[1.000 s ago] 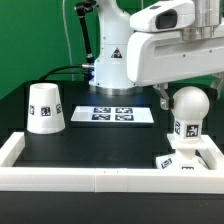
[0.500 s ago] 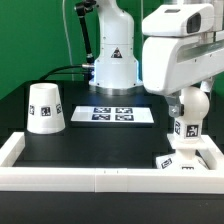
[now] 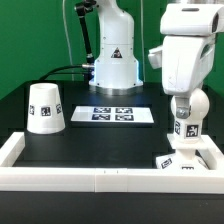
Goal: Assemble lamp
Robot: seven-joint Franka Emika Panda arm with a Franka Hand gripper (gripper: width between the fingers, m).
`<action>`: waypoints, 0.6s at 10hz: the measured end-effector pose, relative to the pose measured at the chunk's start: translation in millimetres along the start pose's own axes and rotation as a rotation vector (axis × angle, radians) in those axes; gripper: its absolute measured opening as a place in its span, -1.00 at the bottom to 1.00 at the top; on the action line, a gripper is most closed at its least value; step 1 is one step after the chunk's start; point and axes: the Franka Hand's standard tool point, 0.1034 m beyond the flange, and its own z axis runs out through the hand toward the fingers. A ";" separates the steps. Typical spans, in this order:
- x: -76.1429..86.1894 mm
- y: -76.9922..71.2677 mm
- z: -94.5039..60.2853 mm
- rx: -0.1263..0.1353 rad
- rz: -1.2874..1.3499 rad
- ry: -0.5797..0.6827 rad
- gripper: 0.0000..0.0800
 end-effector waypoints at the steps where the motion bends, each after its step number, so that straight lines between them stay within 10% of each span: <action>1: -0.6 0.4 -0.1 0.000 0.002 0.000 0.43; 6: -0.3 0.3 -0.1 0.002 0.225 0.003 0.44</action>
Offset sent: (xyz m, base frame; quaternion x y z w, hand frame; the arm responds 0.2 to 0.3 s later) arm 0.0000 0.0000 0.0000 0.0000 0.0000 0.0650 0.9979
